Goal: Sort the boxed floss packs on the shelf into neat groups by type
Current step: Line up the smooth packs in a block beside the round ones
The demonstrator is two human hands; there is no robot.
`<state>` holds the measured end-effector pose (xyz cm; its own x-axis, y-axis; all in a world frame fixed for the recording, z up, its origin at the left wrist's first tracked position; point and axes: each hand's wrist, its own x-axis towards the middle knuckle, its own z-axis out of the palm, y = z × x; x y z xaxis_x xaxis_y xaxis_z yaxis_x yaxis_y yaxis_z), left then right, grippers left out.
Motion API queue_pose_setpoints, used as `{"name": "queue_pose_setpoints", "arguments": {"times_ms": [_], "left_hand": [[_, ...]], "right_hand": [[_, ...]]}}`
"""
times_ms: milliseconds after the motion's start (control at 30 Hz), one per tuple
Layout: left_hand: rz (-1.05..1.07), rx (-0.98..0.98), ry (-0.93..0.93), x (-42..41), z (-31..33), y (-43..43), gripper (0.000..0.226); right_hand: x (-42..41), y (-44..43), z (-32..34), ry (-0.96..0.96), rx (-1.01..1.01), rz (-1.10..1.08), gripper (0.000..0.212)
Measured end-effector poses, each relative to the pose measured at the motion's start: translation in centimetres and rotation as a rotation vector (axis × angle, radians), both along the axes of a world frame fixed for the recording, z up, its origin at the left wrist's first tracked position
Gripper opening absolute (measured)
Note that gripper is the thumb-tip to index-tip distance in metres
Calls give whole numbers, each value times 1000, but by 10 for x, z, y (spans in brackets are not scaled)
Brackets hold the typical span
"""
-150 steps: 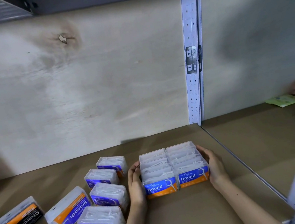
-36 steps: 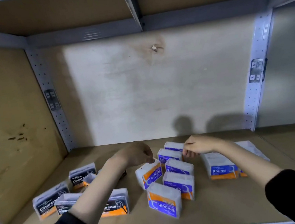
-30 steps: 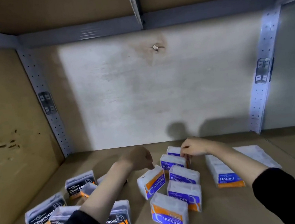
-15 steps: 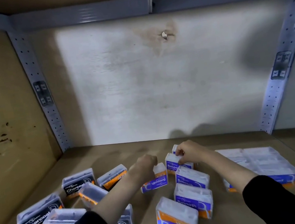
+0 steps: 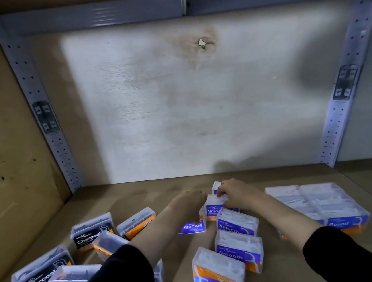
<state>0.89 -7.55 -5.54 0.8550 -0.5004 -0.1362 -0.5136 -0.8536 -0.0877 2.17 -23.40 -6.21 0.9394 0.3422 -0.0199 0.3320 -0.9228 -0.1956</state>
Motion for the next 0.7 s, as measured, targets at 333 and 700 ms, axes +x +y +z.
{"name": "queue_pose_setpoints", "arguments": {"times_ms": [333, 700], "left_hand": [[158, -905, 236, -10, -14, 42, 38], [358, -708, 105, -9, -25, 61, 41]], "right_hand": [[-2, -3, -3, -37, -11, -7, 36], [-4, -2, -7, -14, 48, -53, 41]]}}
